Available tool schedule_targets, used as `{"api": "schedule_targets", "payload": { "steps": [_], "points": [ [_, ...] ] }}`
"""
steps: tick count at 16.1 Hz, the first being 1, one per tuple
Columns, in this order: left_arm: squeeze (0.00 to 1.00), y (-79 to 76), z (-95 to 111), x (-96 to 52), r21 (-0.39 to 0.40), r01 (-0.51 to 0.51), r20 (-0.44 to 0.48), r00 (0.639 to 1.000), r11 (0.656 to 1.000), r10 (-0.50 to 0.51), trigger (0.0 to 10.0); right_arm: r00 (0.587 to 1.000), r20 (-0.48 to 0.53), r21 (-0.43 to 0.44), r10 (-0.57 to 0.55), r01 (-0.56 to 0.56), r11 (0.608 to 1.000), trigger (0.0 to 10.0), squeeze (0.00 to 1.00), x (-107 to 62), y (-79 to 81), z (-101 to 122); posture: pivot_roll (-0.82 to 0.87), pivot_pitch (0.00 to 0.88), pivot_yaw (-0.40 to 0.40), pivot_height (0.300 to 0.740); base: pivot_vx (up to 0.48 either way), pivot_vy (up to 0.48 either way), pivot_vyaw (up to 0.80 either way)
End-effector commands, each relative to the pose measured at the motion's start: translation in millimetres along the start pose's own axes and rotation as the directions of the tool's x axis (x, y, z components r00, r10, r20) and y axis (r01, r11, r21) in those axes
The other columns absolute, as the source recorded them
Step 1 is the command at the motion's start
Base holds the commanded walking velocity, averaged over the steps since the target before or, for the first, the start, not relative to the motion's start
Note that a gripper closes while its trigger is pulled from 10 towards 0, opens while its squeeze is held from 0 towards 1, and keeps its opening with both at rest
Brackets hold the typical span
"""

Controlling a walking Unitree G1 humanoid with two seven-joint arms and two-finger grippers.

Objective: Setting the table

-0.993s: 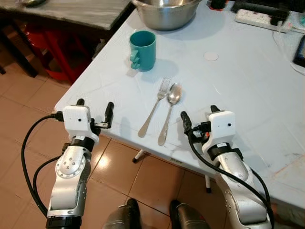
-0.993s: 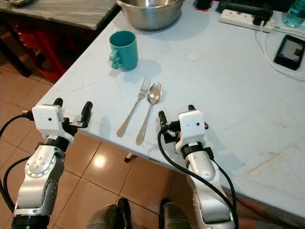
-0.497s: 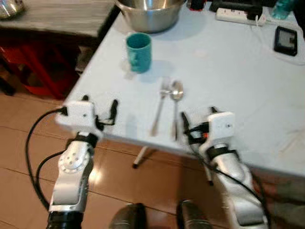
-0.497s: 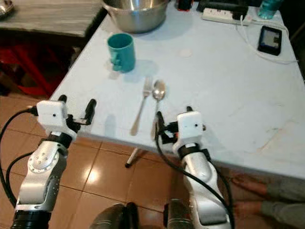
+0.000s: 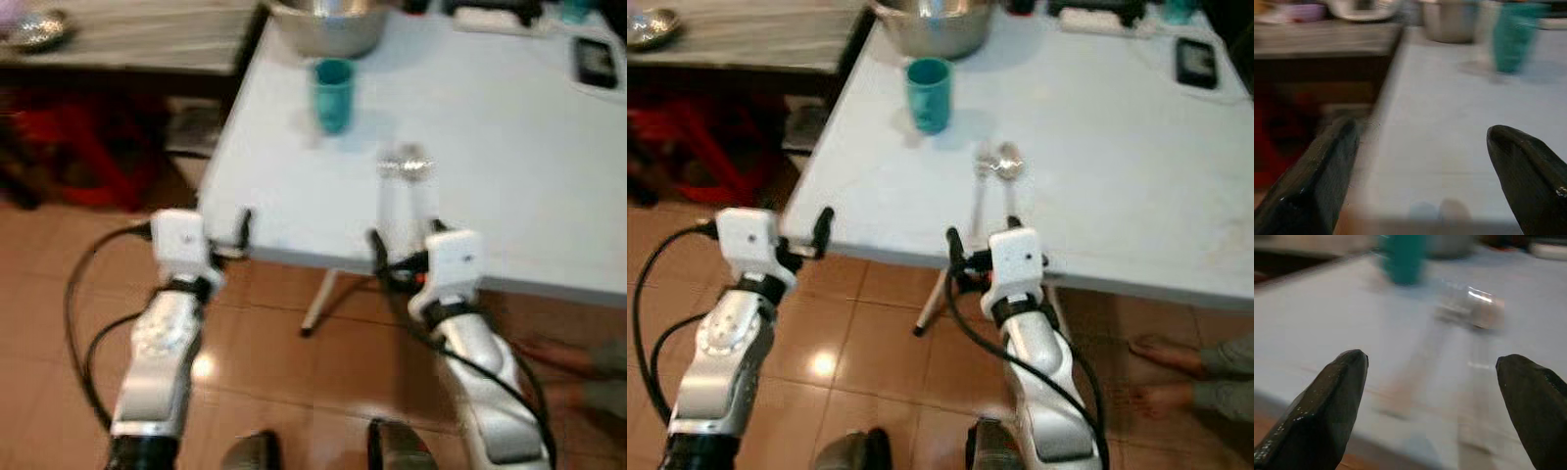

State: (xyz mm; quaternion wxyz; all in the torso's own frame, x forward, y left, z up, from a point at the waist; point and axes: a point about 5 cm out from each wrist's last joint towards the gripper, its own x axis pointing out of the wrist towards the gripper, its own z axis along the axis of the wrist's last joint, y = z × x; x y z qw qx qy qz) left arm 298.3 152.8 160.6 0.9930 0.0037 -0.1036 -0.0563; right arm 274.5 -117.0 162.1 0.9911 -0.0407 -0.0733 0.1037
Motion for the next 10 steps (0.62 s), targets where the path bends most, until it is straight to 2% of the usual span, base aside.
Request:
{"api": "schedule_targets", "payload": {
  "steps": [1,9,10],
  "points": [
    [0.0,-7.7,-1.0,-2.3,-0.011,0.032,0.001,0.999,0.999,-0.032,10.0,1.0,-0.004,-0.013,-0.028,0.028,1.0,10.0,0.0,-1.8,-6.9,-0.6,-0.15,0.24,0.061,0.74,0.0,0.0,0.0],
    [0.0,-18.3,1.7,-1.1,-0.047,0.089,0.015,0.996,0.995,-0.089,10.0,0.996,0.011,-0.024,-0.094,0.094,0.995,10.0,0.0,8.3,-21.1,5.7,-0.15,0.246,0.06,0.74,0.0,0.0,0.0],
    [0.0,-18.9,1.9,-1.6,-0.05,0.095,0.016,0.995,0.994,-0.094,10.0,0.995,0.008,-0.02,-0.104,0.104,0.994,10.0,0.0,8.3,-22.1,5.7,-0.15,0.249,0.063,0.74,0.0,0.0,-0.51]
  ]
}}
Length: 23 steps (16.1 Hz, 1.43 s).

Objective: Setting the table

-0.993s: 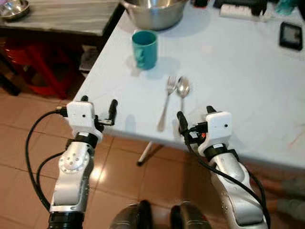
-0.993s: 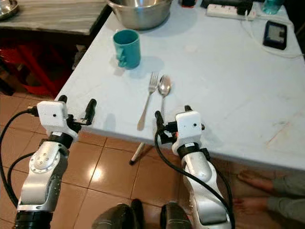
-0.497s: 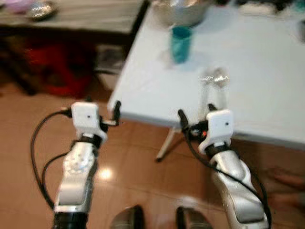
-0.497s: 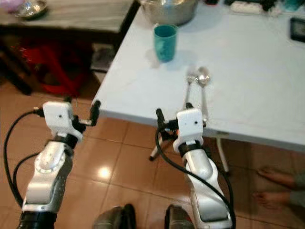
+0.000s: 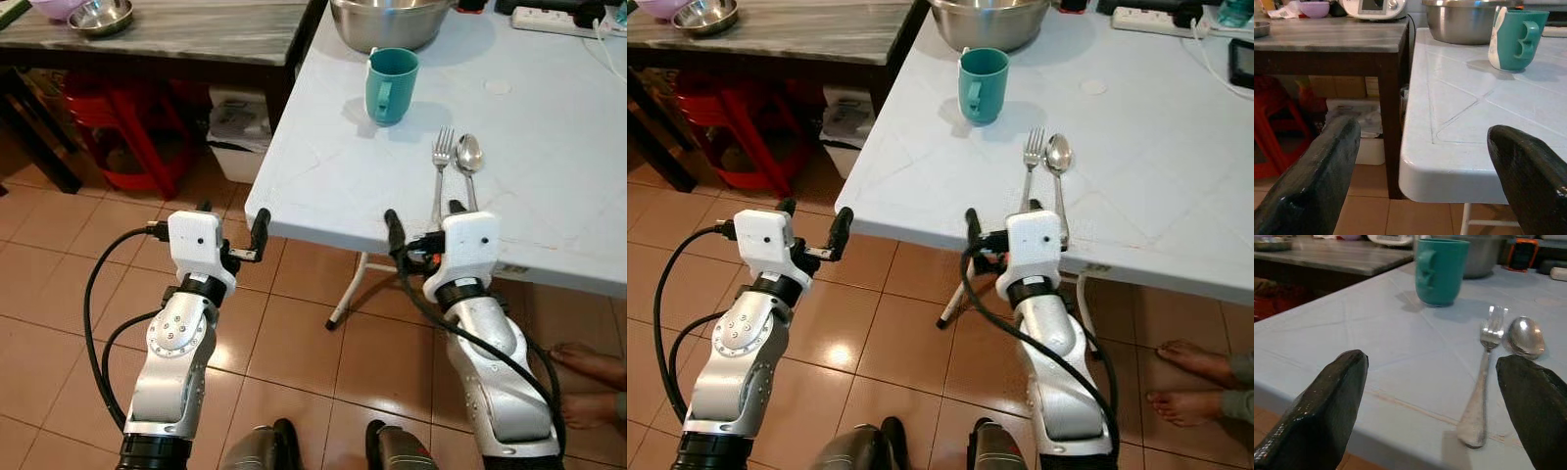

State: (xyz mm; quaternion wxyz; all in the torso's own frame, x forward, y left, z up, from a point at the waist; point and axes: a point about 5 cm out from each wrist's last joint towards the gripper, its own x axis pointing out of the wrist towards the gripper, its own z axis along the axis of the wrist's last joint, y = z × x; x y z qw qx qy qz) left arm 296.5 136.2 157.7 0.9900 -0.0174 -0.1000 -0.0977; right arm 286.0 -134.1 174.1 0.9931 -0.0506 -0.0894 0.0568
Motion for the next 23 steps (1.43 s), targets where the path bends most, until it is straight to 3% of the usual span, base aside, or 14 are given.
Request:
{"api": "schedule_targets", "payload": {
  "steps": [1,4,10,23],
  "points": [
    [0.0,-2.4,4.2,-1.2,-0.001,0.02,0.016,1.0,1.0,-0.02,10.0,1.0,-0.023,0.009,-0.015,0.016,1.0,10.0,0.0,-1.2,-2.1,-3.6,-0.15,0.249,0.063,0.74,0.0,0.0,-0.8],
    [0.0,-2.4,3.5,-1.1,-0.005,0.026,0.012,1.0,1.0,-0.026,10.0,1.0,-0.024,0.009,-0.013,0.013,1.0,10.0,0.0,-2.4,-1.1,-4.6,-0.15,0.249,0.063,0.74,0.0,0.0,-0.71],
    [0.0,-3.0,2.8,-0.9,-0.006,0.039,0.008,0.999,0.999,-0.039,10.0,1.0,-0.019,0.008,-0.007,0.007,1.0,10.0,0.0,-2.3,-0.2,-3.5,-0.15,0.249,0.063,0.74,0.0,0.0,0.0],
    [0.0,-5.0,-0.5,-1.8,-0.012,0.049,-0.013,0.999,0.999,-0.049,10.0,1.0,-0.019,0.019,0.012,-0.012,1.0,10.0,0.0,-5.1,4.2,-4.1,-0.16,0.25,0.063,0.74,0.26,0.0,-0.13]
  ]
}}
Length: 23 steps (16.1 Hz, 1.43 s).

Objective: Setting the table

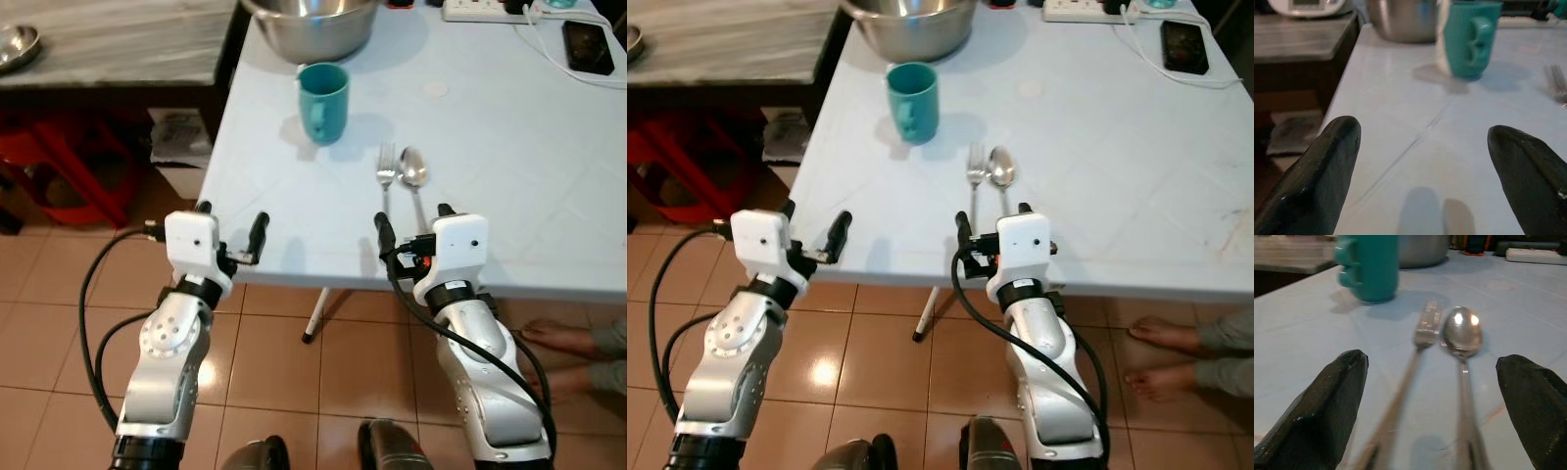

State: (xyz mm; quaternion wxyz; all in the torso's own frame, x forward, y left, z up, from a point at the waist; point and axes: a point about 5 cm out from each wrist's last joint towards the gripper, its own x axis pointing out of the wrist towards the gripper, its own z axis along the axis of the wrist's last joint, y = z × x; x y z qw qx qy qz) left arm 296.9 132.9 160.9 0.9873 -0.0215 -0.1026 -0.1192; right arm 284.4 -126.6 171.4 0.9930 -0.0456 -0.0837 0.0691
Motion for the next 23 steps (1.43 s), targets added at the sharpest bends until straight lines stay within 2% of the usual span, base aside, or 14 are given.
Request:
{"api": "schedule_targets", "payload": {
  "steps": [1,6,9,11,13,16,18,23],
  "points": [
    [0.0,-3.2,-2.1,-4.0,-0.016,0.015,-0.004,1.0,1.0,-0.015,10.0,1.0,-0.009,0.007,-0.008,0.008,1.0,10.0,0.0,-4.3,-2.8,-2.3,-0.16,0.25,0.063,0.74,0.0,0.0,0.0],
    [0.0,-3.2,-2.9,-10.6,0.024,0.084,-0.011,0.996,0.996,-0.084,10.0,1.0,-0.014,0.046,-0.003,0.004,0.999,10.0,0.0,-3.1,1.8,-2.2,-0.16,0.25,0.063,0.74,0.0,0.0,0.0],
    [0.0,-2.9,-3.9,-16.8,0.042,0.16,-0.028,0.987,0.986,-0.159,10.0,1.0,-0.008,0.059,-0.002,0.003,0.998,10.0,0.0,0.6,5.2,1.7,-0.15,0.253,0.062,0.74,0.0,0.0,0.0],
    [0.0,-3.6,-5.7,-21.4,0.052,0.211,-0.043,0.977,0.976,-0.209,10.0,1.0,-0.009,0.078,-0.021,0.021,0.997,10.0,0.0,5.8,5.9,5.1,-0.15,0.253,0.062,0.74,0.0,0.0,0.0],
    [0.0,-8.3,-7.1,-27.6,0.055,0.279,-0.057,0.959,0.959,-0.276,10.0,0.998,-0.021,0.134,-0.061,0.063,0.989,10.0,0.0,14.1,3.1,7.7,-0.15,0.259,0.061,0.74,0.0,0.0,0.0],
    [0.0,-11.1,-7.9,-30.6,0.053,0.295,-0.061,0.955,0.954,-0.291,10.0,0.994,-0.036,0.146,-0.103,0.107,0.983,10.0,0.0,23.7,-1.5,9.3,-0.14,0.259,0.06,0.74,0.0,0.0,0.0],
    [0.0,-11.6,-7.8,-31.1,0.05,0.297,-0.06,0.954,0.954,-0.293,10.0,0.989,-0.077,0.219,-0.128,0.142,0.965,10.0,0.0,29.2,-2.4,5.8,-0.15,0.261,0.059,0.74,0.0,0.0,0.0],
    [0.0,-20.3,-2.4,-34.1,0.008,0.402,-0.033,0.915,0.916,-0.402,10.0,0.987,-0.108,0.234,-0.122,0.144,0.962,10.0,0.0,48.4,7.9,5.5,-0.14,0.262,0.055,0.74,0.0,0.0,0.0]
  ]
}}
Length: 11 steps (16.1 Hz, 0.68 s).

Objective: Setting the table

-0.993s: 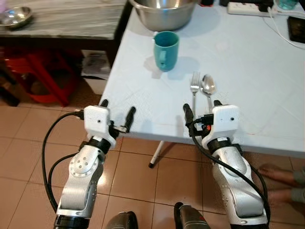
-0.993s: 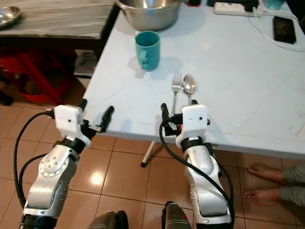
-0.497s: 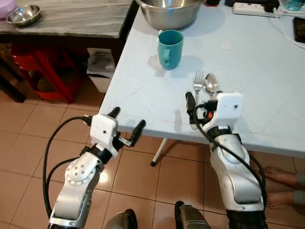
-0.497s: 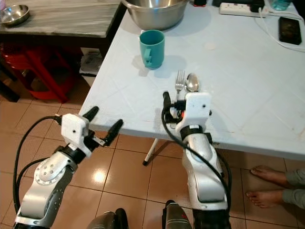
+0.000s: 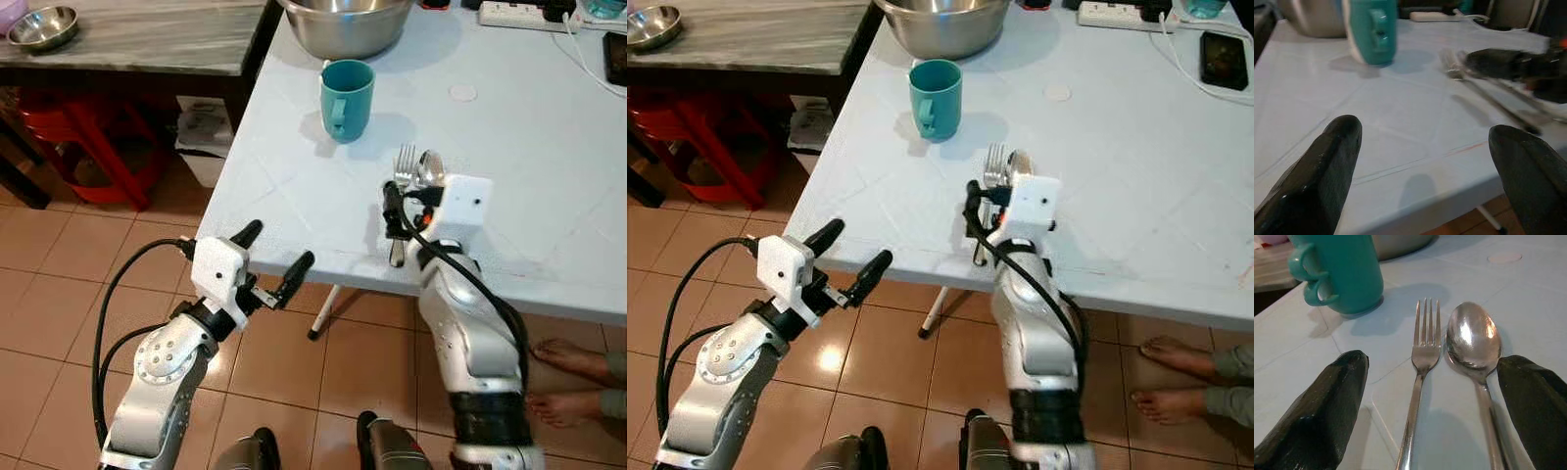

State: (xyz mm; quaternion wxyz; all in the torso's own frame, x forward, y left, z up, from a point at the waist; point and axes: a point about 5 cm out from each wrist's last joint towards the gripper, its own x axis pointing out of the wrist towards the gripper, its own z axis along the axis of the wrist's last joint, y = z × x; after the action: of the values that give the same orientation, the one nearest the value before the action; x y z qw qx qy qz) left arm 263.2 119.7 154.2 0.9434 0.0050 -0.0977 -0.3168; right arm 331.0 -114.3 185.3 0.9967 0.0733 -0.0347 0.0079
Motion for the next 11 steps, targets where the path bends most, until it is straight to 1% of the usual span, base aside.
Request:
{"api": "schedule_targets", "payload": {
  "steps": [1,3,6,9,10,11],
  "points": [
    [0.0,-3.5,0.2,-3.6,-0.007,0.032,-0.005,0.999,0.999,-0.032,10.0,1.0,-0.01,0.024,0.004,-0.004,1.0,10.0,0.0,3.6,6.6,-0.6,-0.14,0.263,0.055,0.74,0.0,0.0,0.0],
    [0.0,-5.9,0.5,-3.1,-0.014,0.06,-0.006,0.998,0.998,-0.06,10.0,1.0,-0.011,0.036,0.009,-0.008,0.999,10.0,0.0,8.4,12.0,1.3,-0.14,0.264,0.053,0.74,0.0,0.0,0.0],
    [0.0,-9.3,-2.0,-3.6,-0.008,0.083,-0.017,0.996,0.996,-0.083,10.0,0.999,-0.029,0.048,0.025,-0.024,0.999,10.0,0.0,10.5,20.4,-0.5,-0.14,0.268,0.05,0.74,0.0,0.0,0.0],
    [0.0,-10.2,-2.7,-3.7,-0.014,0.091,-0.018,0.996,0.996,-0.091,10.0,0.998,-0.07,0.037,0.008,-0.006,0.999,10.0,0.0,10.0,22.2,-6.7,-0.14,0.27,0.046,0.74,0.0,0.0,0.0],
    [0.0,-10.6,-2.8,-3.7,-0.016,0.091,-0.018,0.996,0.996,-0.092,10.0,0.996,-0.088,0.031,0.006,-0.004,1.0,9.1,0.0,8.9,22.2,-10.4,-0.14,0.27,0.045,0.74,0.0,0.0,0.0],
    [0.0,-11.1,-3.0,-3.9,-0.019,0.093,-0.017,0.995,0.995,-0.093,10.0,0.994,-0.113,0.014,0.001,0.0,1.0,4.7,0.0,8.3,21.2,-15.5,-0.14,0.27,0.045,0.74,0.0,0.0,0.0]
  ]
}}
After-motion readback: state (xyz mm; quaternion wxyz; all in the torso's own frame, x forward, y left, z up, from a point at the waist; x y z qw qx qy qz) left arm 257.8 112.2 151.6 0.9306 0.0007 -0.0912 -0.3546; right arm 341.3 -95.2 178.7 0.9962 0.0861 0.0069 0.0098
